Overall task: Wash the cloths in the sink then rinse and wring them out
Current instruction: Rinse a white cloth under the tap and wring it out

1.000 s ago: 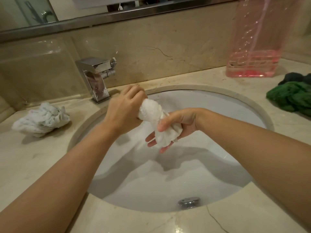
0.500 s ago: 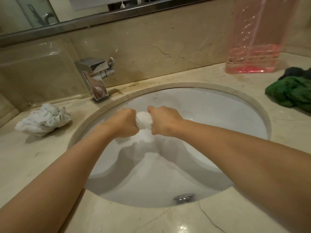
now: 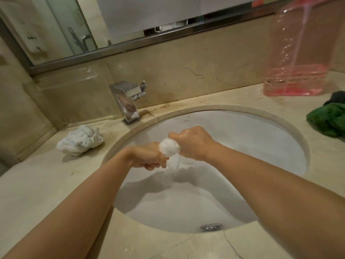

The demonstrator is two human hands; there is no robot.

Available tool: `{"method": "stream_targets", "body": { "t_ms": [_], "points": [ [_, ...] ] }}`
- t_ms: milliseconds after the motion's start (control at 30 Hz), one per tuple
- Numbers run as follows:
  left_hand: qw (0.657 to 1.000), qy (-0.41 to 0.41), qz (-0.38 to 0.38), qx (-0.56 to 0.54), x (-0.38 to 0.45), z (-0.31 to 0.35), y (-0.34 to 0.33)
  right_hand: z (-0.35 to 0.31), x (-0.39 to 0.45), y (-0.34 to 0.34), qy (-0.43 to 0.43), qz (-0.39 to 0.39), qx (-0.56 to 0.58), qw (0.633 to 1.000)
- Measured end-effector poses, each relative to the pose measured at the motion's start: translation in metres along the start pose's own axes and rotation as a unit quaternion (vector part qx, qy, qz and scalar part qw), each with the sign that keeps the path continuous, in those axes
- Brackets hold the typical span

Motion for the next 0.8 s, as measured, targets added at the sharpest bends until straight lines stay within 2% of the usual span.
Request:
{"method": "stream_targets", "body": {
  "t_ms": [67, 133, 200, 300, 367, 467, 533, 633, 733, 800],
  "points": [
    [0.998, -0.017, 0.034, 0.042, -0.008, 0.008, 0.002, -0.001, 0.0, 0.006, 0.007, 0.032, 0.015, 0.999],
    [0.983, -0.057, 0.119, 0.13, -0.02, 0.02, 0.009, 0.0, 0.002, 0.012, 0.007, 0.073, 0.037, 0.997],
    [0.948, -0.095, 0.209, 0.222, -0.037, 0.026, 0.014, -0.004, 0.004, 0.025, -0.028, 0.064, 0.074, 0.995],
    [0.904, -0.124, 0.273, 0.304, -0.079, 0.031, 0.018, -0.022, 0.003, 0.045, -0.097, 0.023, 0.126, 0.987],
    [0.863, -0.11, 0.323, 0.373, -0.109, 0.026, 0.022, -0.04, 0.006, 0.058, -0.1, -0.022, 0.256, 0.961],
    [0.811, -0.095, 0.393, 0.423, -0.146, 0.006, 0.035, -0.072, 0.019, 0.071, -0.056, -0.108, 0.43, 0.895],
    [0.793, -0.087, 0.436, 0.418, -0.166, -0.015, 0.047, -0.096, 0.036, 0.077, -0.017, -0.085, 0.427, 0.9],
    [0.811, -0.052, 0.487, 0.321, -0.192, -0.049, 0.069, -0.127, 0.067, 0.082, -0.018, -0.015, 0.406, 0.914],
    [0.795, 0.024, 0.525, 0.303, -0.209, -0.085, 0.081, -0.147, 0.085, 0.082, -0.077, -0.076, 0.414, 0.904],
    [0.797, 0.024, 0.535, 0.278, -0.213, -0.097, 0.078, -0.153, 0.087, 0.078, -0.101, -0.114, 0.391, 0.907]
  ]
}}
Point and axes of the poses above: each hand's wrist, its own x-axis towards the middle knuckle, its own y-axis out of the back of the hand, z = x × y, the point moved 1 cm from there along x, towards the middle knuckle, and after that the axes turned 4 degrees about -x, right-handed, at the moved point
